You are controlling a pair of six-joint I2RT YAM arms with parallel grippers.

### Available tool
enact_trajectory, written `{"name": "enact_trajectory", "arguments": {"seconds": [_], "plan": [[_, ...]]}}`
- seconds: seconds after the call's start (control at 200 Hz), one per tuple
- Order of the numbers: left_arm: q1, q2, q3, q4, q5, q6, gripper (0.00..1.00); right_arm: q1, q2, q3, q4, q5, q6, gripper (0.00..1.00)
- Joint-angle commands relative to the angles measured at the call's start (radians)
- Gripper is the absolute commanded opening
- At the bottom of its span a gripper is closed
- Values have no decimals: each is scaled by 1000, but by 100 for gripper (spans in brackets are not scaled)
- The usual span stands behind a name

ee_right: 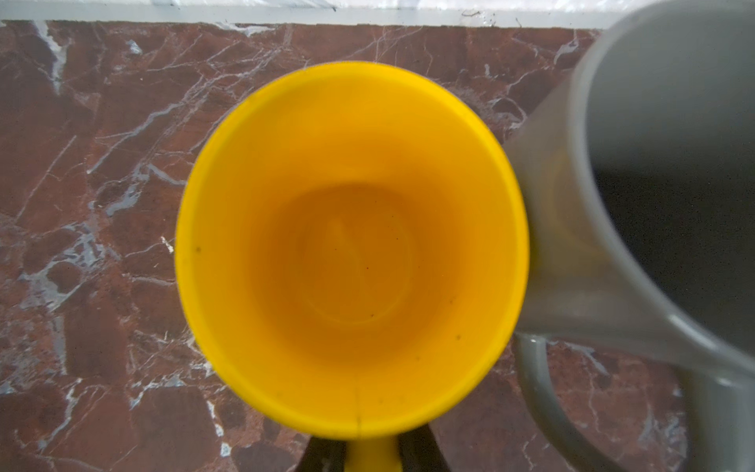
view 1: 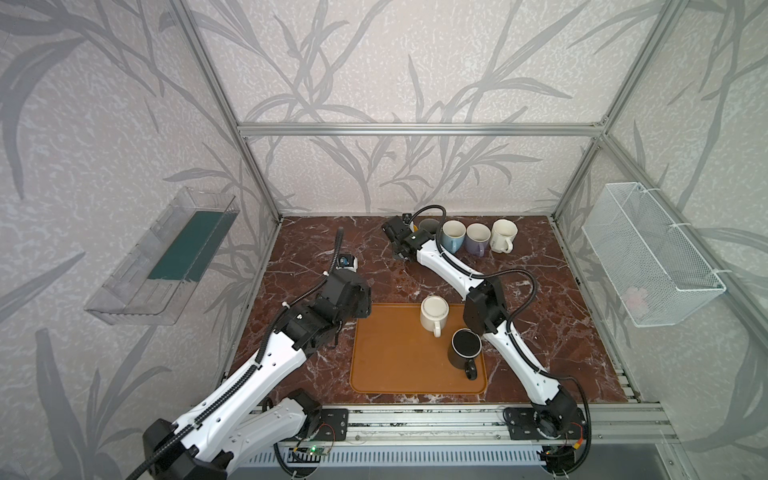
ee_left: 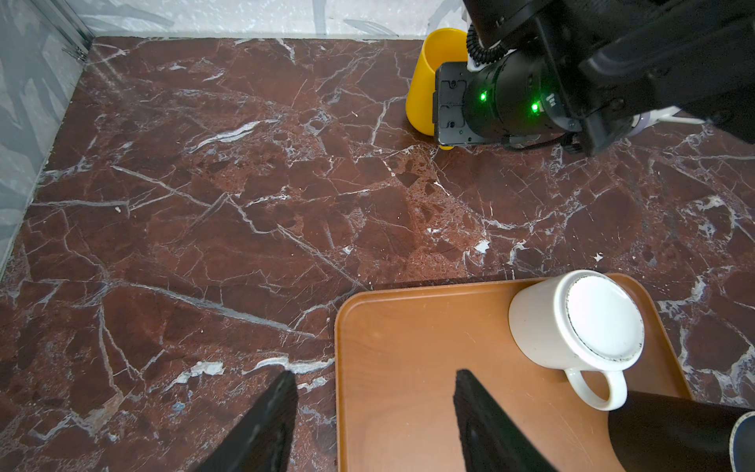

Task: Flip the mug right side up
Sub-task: 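Lower the yellow mug upright beside the grey mug with the right gripper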

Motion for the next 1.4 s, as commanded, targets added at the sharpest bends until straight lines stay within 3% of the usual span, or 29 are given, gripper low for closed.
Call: {"name": "enact_trajectory", "arguments": {"seconds": [0.0,0.335,0.955,1.399], "plan": [[-5,-10,-10,-16,3,-12,63,-5,0,51,53,29,27,0],[-4,-4,-6,-18,21,-9,63,-14,32,72,58,28,57,0],[-7,1,2,-28,28,-15,63,-23,22,68,82,-28,71,18],[-8,1,0,-30,33,-20,63,-29,7,54,100,-48,64,23]]}}
